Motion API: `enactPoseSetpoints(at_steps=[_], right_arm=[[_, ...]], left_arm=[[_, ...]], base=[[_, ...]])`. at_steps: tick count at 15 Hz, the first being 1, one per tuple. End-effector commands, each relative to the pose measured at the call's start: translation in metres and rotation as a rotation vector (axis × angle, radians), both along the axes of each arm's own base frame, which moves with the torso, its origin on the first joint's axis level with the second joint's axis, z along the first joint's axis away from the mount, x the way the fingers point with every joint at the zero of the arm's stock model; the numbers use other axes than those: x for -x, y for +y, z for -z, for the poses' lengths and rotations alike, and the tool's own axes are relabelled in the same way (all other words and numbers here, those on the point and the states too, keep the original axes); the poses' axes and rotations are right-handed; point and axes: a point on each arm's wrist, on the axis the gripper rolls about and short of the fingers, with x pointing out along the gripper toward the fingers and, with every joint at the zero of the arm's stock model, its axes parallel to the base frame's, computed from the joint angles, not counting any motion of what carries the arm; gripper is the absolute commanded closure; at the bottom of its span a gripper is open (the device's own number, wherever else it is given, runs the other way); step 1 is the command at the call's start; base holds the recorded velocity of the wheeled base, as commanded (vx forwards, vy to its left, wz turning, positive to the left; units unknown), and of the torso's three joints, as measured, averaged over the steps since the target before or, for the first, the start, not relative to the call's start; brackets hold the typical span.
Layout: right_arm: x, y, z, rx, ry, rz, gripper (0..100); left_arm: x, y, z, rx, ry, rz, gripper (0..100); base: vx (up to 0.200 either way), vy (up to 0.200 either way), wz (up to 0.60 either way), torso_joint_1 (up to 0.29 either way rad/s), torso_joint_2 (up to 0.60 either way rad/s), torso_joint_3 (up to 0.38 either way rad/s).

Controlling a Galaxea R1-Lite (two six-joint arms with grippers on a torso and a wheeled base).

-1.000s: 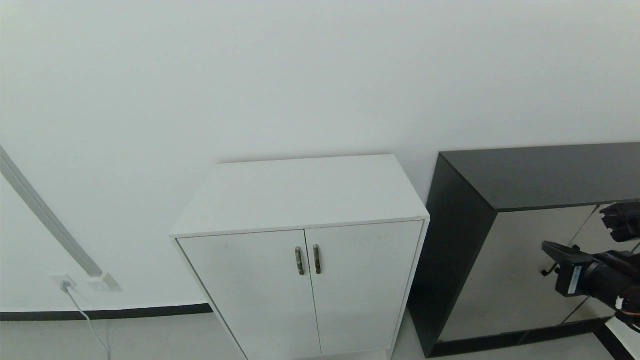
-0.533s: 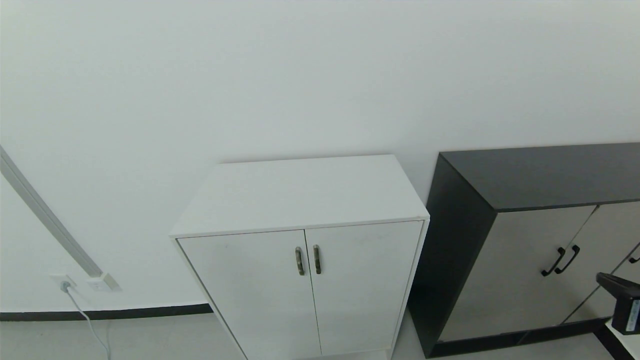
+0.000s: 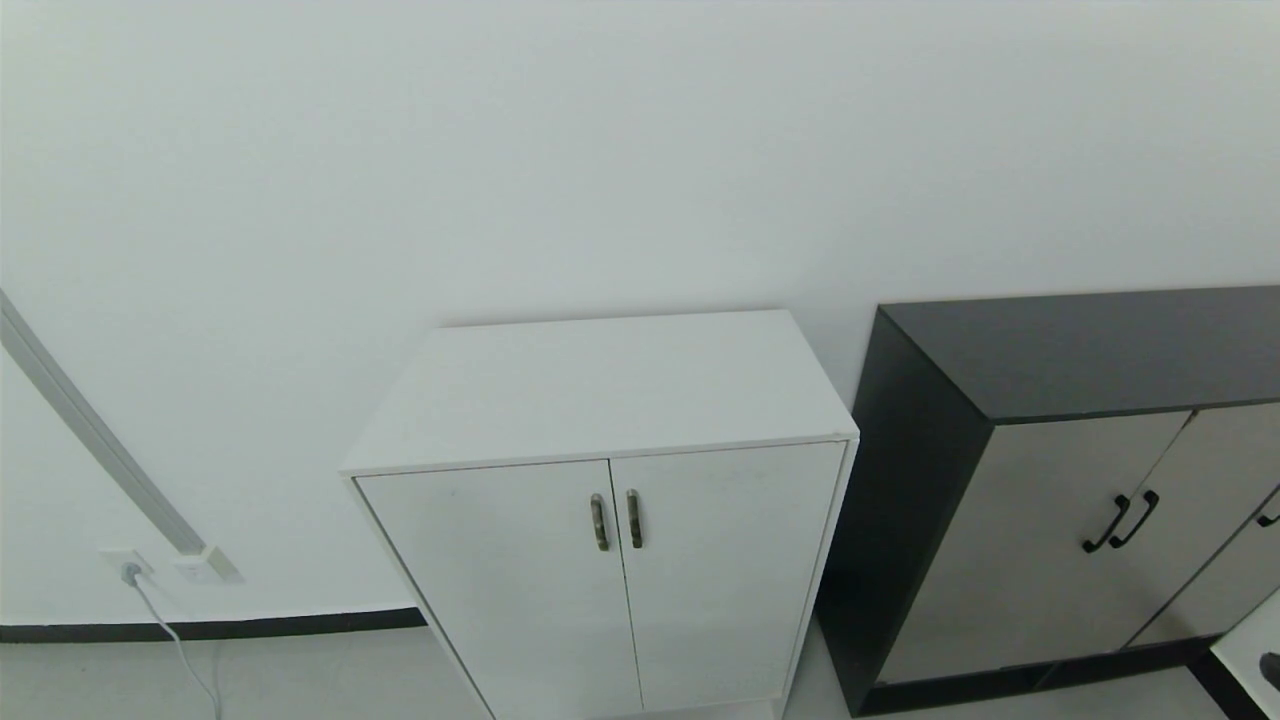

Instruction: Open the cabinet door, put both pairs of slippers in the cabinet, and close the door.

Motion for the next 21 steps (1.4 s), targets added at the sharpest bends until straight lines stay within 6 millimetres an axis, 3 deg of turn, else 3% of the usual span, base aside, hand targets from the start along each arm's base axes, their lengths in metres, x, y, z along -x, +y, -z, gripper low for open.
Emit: enactPoseSetpoints(at_steps=[1,13,19,21], right_arm=[[0.02,0.0,0.008,-0.006,-0.038,-0.02,100],[0.05,0.001,0.047,-0.023,0.056,-0.098,100],[0.055,0.0,0.047,-0.025,-0.026,-0.06,100],[0.064,0.001,0.047,-0.019,-0.141,-0.02,100]], left_arm=[[0.0,0.0,0.0,0.001,0.002,0.0,100],[0.0,0.0,0.0,0.001,0.002,0.0,100],[0.0,0.0,0.0,0.001,0.002,0.0,100],[0.0,0.0,0.0,0.001,0.002,0.001,100]], base=[[0.0,0.0,0.0,0.0,0.0,0.0],[0.0,0.0,0.0,0.0,0.0,0.0],[0.0,0.0,0.0,0.0,0.0,0.0],[0.0,0.0,0.0,0.0,0.0,0.0]])
